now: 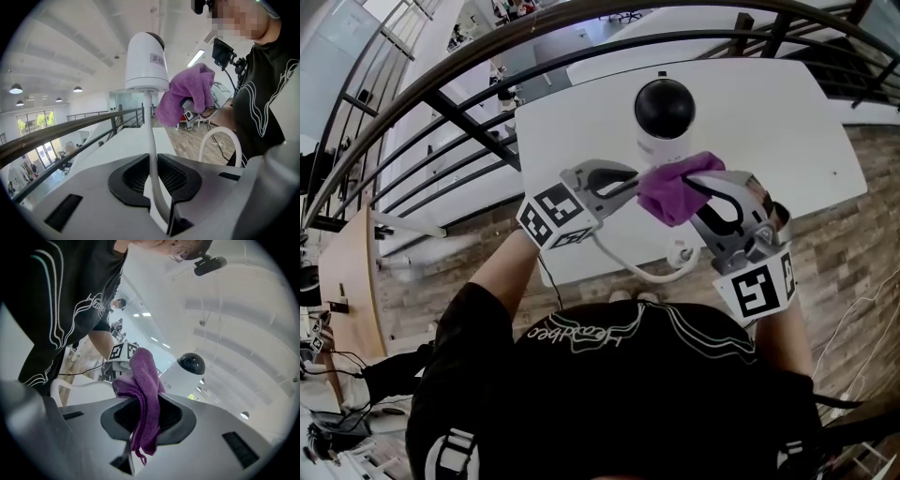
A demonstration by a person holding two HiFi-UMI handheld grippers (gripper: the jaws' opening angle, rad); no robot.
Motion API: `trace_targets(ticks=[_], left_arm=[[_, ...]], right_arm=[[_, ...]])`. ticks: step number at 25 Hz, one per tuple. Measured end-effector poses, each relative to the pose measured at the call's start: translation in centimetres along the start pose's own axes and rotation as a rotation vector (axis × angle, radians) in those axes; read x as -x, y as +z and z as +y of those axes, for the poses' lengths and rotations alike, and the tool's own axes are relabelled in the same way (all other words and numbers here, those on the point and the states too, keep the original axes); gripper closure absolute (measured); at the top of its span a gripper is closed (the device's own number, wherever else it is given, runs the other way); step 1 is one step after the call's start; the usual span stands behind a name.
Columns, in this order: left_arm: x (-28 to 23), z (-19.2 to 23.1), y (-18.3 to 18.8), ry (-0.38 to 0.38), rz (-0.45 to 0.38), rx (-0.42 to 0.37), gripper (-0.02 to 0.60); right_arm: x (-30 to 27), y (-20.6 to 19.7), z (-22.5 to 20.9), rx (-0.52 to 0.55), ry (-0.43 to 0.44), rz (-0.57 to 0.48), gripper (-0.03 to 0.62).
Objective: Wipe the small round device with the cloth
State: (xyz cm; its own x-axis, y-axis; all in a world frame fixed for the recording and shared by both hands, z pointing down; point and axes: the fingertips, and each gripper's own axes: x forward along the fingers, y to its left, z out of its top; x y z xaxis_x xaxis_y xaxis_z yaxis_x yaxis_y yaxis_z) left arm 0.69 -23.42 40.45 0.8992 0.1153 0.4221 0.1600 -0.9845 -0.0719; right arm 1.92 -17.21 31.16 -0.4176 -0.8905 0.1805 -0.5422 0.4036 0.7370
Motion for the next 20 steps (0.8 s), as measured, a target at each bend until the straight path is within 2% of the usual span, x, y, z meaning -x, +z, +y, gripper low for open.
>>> trace_targets(ticks=[4, 9, 16, 20], left_arm=[[-0.1, -0.6, -0.2, -0.01, -0.001, 0.004, 0.523], [0.5, -0.4, -0.1, -0.081, 0.008, 0.01, 0.523], [1.1, -0.5, -0.2, -0.228, -0.025, 0.056, 0.52], [1.5, -0.4, -0.1, -0.309, -0.052, 0.078, 0.515]], right_arm=[[0.9, -1.0, 1.1, -0.039, 0.028, 0.013, 0.528], [1.2, -0.3, 0.8, -0.069, -0.021, 0.043, 0.528], [0.2, 2.3, 0.0, -0.094, -0.148, 0.122, 0.528], [-0.1, 3.6, -0.1, -0.128, -0.26, 0.236, 0.528]])
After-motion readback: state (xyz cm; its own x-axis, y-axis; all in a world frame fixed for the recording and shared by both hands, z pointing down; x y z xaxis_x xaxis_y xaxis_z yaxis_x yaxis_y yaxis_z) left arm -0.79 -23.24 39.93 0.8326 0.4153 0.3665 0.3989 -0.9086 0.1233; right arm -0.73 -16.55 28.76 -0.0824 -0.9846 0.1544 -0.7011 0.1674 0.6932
